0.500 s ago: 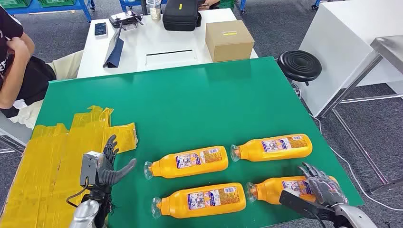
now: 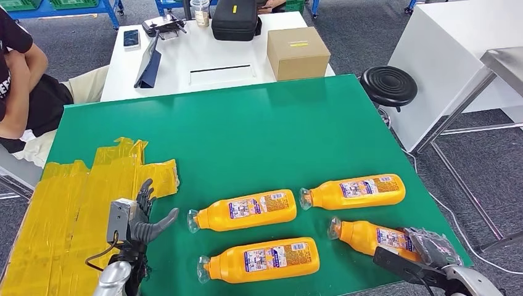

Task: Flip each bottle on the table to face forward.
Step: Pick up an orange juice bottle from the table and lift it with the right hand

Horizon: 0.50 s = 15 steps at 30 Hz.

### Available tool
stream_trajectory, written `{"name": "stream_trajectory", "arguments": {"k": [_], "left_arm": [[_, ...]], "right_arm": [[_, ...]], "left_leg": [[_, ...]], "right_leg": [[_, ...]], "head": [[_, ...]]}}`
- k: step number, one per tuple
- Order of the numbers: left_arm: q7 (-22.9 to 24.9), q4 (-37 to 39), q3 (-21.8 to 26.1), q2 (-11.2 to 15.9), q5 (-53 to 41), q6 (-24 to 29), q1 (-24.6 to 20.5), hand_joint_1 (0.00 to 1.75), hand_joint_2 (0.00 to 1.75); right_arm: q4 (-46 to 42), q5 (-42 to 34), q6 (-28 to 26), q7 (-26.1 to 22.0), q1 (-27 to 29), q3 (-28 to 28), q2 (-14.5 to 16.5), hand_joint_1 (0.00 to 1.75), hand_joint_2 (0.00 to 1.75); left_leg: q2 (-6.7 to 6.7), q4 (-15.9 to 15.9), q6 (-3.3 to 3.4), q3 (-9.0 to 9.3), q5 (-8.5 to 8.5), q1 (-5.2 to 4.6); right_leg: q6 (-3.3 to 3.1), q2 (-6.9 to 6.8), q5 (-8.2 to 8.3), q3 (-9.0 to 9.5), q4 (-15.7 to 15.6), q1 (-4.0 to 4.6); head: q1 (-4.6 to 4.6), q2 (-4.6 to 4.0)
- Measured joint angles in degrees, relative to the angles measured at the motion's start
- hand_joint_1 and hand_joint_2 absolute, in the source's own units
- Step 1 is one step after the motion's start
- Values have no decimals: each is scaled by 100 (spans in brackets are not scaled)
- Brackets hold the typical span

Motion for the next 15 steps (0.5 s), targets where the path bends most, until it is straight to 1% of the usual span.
{"name": "stream_trajectory", "arguments": {"k": [2, 6, 11, 15], "left_arm": [[-9, 12, 1, 1, 20, 10, 11, 0, 175], [-12, 15, 6, -1, 24, 5, 62, 0, 175], [-12, 28, 12, -17, 21, -10, 82, 0, 175], [-26, 78, 26, -49, -26, -17, 75, 0, 175]], "right_arm": [[-2, 7, -165, -6, -1, 9, -15, 175, 175], [-2, 77, -729, -43, -7, 66, 47, 175, 175], [-55, 114, -1270, -87, -71, 158, 268, 175, 175], [-236, 37, -1832, -139, -203, 240, 553, 175, 175]], "left_leg": [[0, 0, 0, -1, 0, 0], [2, 0, 0, -3, -1, 0], [2, -1, 0, -4, 0, 1], [7, -2, -1, -4, 0, 4]], "right_leg": [[0, 0, 0, 1, 0, 0], [0, 0, 0, 0, 0, 0], [0, 0, 0, -1, 1, 2], [0, 2, 0, -3, 2, 4]], "head": [[-1, 0], [-1, 0], [-1, 0], [-2, 0]]}}
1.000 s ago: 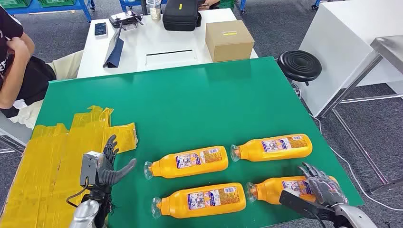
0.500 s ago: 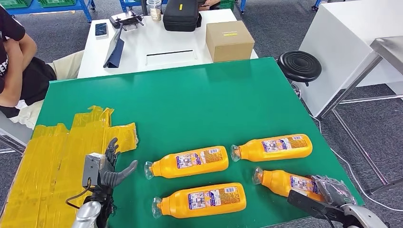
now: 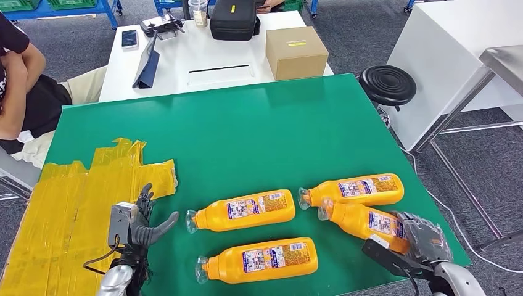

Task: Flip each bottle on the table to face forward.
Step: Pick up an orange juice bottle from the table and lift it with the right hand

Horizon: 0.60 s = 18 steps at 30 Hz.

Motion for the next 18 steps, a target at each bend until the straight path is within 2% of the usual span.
{"name": "stream_trajectory", "arguments": {"k": [10, 18], "left_arm": [[-33, 190, 14, -98, -119, -6, -142, 0, 175], [-41, 200, 14, -175, -234, -16, -173, 0, 175]], "right_arm": [[-350, -281, -935, 326, -534, 296, 847, 175, 175], [-370, -515, -1643, 558, -843, 672, 1224, 175, 175]], "left_leg": [[-1, 0, -2, -2, 2, 2], [-3, 0, -1, -2, 2, 1]], "right_leg": [[0, -1, 0, 0, 2, 0], [0, -1, 0, -1, 2, -1]], "head": [[1, 0], [1, 0]]}}
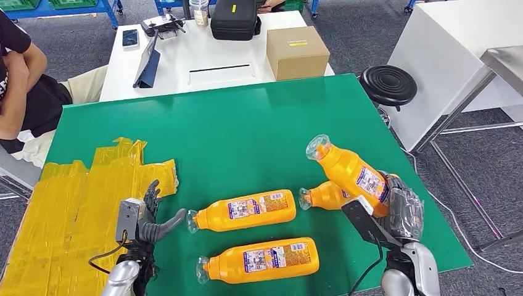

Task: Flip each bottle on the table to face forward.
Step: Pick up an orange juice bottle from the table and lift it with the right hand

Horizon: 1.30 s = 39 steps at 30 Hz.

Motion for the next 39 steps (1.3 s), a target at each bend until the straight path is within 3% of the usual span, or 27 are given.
{"name": "stream_trajectory", "arguments": {"k": [9, 18, 30, 39], "left_arm": [[109, -461, -300, -97, -104, -338, -48, 0, 175], [214, -922, -626, -128, -127, -381, -87, 0, 175], [516, -1910, -1236, -124, -77, -352, -143, 0, 175], [544, -2079, -1485, -95, -49, -305, -156, 0, 175]], "right_arm": [[435, -303, -512, 63, -544, 526, 268, 175, 175], [811, -526, -695, 75, -836, 919, 306, 175, 175], [1717, -1399, -1055, -457, -1694, 1714, 418, 175, 175], [2133, -1640, -1128, -667, -1985, 2074, 498, 175, 175]], "left_leg": [[2, 0, 0, -3, 5, 1], [-1, 0, 1, -8, 6, 0], [0, 0, -3, -11, 11, 2], [0, 0, -4, -14, 11, 1]], "right_leg": [[0, 1, 2, -3, 0, 1], [1, 0, 2, -4, 2, 0], [-12, 0, 12, -8, 4, 2], [-12, 0, 11, -11, 4, 1]], "head": [[-1, 0], [1, 0], [1, 0], [1, 0]]}}
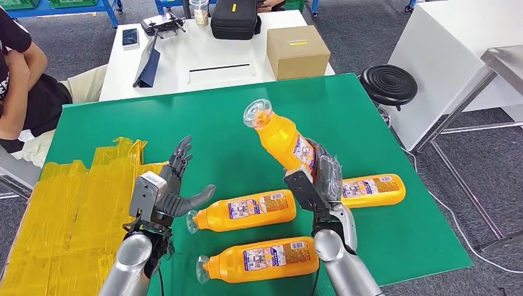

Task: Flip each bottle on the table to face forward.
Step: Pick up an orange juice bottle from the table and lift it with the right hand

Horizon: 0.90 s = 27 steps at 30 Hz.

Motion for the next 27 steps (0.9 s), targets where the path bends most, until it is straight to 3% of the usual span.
{"name": "stream_trajectory", "arguments": {"k": [9, 27], "left_arm": [[-13, 0, -221, 32, 232, -34, -114, 0, 175], [-11, 0, -480, 133, 585, 71, -295, 0, 175]], "right_arm": [[718, -683, -361, -687, -530, 454, 161, 175, 175], [1696, -1168, -492, -1001, -1525, 1396, 633, 175, 175]], "left_leg": [[2, 0, -1, 0, 4, 1], [1, 0, -5, -4, 8, 4]], "right_leg": [[-1, 0, 1, 0, 1, 1], [-1, 1, 1, -6, 3, 1]], "head": [[0, 0], [1, 0]]}}
